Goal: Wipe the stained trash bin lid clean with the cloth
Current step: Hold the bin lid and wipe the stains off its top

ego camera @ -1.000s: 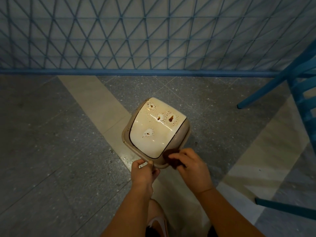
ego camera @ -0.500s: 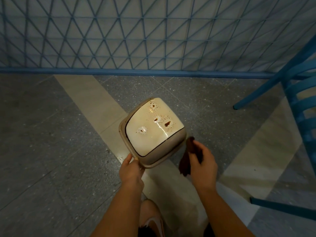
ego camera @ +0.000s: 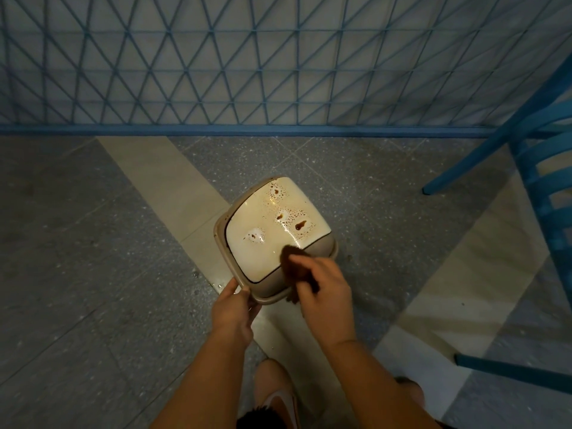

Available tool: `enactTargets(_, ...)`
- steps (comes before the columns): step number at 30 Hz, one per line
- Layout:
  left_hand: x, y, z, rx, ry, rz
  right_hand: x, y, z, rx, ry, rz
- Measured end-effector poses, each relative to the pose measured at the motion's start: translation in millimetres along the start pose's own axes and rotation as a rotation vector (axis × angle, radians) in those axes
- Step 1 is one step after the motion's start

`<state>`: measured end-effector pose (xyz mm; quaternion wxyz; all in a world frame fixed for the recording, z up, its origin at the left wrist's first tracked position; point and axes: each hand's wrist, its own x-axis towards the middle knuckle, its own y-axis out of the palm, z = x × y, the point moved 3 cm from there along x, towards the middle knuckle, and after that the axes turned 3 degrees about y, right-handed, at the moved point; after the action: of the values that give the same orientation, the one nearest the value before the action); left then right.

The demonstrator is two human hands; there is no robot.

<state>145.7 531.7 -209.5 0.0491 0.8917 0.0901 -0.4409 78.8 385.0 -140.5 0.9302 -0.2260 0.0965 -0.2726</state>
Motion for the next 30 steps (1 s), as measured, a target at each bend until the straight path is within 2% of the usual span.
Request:
enactTargets(4,2.9,0.1,-1.2,0.007,0.012,0.015,22.2,-20.2,-9.5,0.141,0.175,-0.209)
enactTargets(8,2.1,-0.4,-0.9,0.023,0.018,0.012,34.3,-24.2,-29.6,0.205,0.431,-0.279)
enactTargets(9,2.1,-0.7,-0.7,0.026,0.017,0.015,30.6,-22.1,-27.4,0.2,0.427,-0.276)
enactTargets(13,3.0,-0.6,-1.9,0.021,0.013,0.031,15.6,-15.2,-7.8,0.152,0.198,-0.227)
enactTargets(14,2.3,0.1,-2.2,0.02,0.016,0.035,17.4,-15.6,-10.5,0.151,0.197,-0.234)
enactTargets(17,-0.5,0.9,-2.7,0.016,0.019,0.032,30.4,-15.9,-33.4,0.197,0.376,-0.294)
enactTargets(20,-1.1,0.5,-1.7,0.013,0.013,0.037,30.1,-9.1,-51.7,0.154,0.517,-0.25)
enactTargets(23,-0.5,1.2,-2.0,-0.004,0.014,0.038,11.7,1.1,-53.7,0.136,0.505,-0.217)
enactTargets(27,-2.3,1.9,-1.3,-0.01,0.013,0.03,-10.6,3.9,-49.5,0.057,0.458,-0.069)
enactTargets(30,-2.7,2.6,-2.0,-0.009,0.009,0.033,7.5,-12.5,-55.5,-0.033,0.453,-0.089)
